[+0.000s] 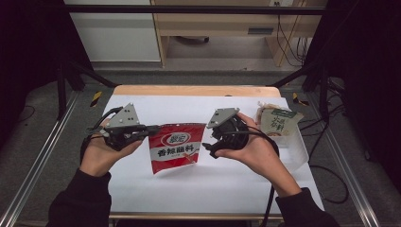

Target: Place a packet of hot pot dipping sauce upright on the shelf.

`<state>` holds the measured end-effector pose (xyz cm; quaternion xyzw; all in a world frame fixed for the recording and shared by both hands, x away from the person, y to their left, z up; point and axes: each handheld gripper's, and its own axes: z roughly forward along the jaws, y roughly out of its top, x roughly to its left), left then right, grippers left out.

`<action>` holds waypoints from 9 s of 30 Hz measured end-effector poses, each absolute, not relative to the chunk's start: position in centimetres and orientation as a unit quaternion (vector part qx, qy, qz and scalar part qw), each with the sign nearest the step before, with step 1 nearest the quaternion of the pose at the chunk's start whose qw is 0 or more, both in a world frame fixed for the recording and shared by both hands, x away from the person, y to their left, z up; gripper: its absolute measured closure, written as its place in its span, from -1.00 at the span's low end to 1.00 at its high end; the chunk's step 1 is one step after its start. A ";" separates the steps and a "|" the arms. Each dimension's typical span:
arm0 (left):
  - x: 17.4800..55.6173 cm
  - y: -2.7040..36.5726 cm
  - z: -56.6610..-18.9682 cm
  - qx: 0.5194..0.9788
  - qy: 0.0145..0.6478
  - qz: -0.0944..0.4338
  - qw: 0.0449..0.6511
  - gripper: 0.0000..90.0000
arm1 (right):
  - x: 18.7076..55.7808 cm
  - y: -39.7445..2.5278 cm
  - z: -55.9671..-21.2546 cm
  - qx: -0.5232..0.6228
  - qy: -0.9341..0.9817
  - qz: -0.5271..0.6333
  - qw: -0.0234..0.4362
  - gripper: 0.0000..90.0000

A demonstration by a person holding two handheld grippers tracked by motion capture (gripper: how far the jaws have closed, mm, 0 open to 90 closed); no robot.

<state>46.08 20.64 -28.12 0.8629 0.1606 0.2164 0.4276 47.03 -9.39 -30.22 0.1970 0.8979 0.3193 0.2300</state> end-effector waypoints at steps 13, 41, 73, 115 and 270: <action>45.2 20.1 -27.4 0.868 0.139 0.214 0.426 1.00 | 47.3 -9.2 -29.9 0.191 0.901 0.316 0.229 -0.62; 46.0 18.9 -28.2 0.876 0.123 0.194 0.423 1.00 | 49.0 -7.1 -30.6 0.158 0.918 0.301 0.204 -0.46; 46.9 19.1 -28.9 0.872 0.146 0.193 0.426 1.00 | 48.8 -6.0 -31.2 0.107 0.942 0.281 0.149 0.98; 46.7 26.2 -42.1 0.817 0.333 0.241 0.405 -0.82 | 48.3 -13.4 -24.0 0.139 0.918 0.280 0.245 1.00; 47.1 28.4 -44.1 0.806 0.370 0.246 0.391 -0.90 | 50.8 -16.9 -26.4 0.357 0.798 0.361 0.325 -0.66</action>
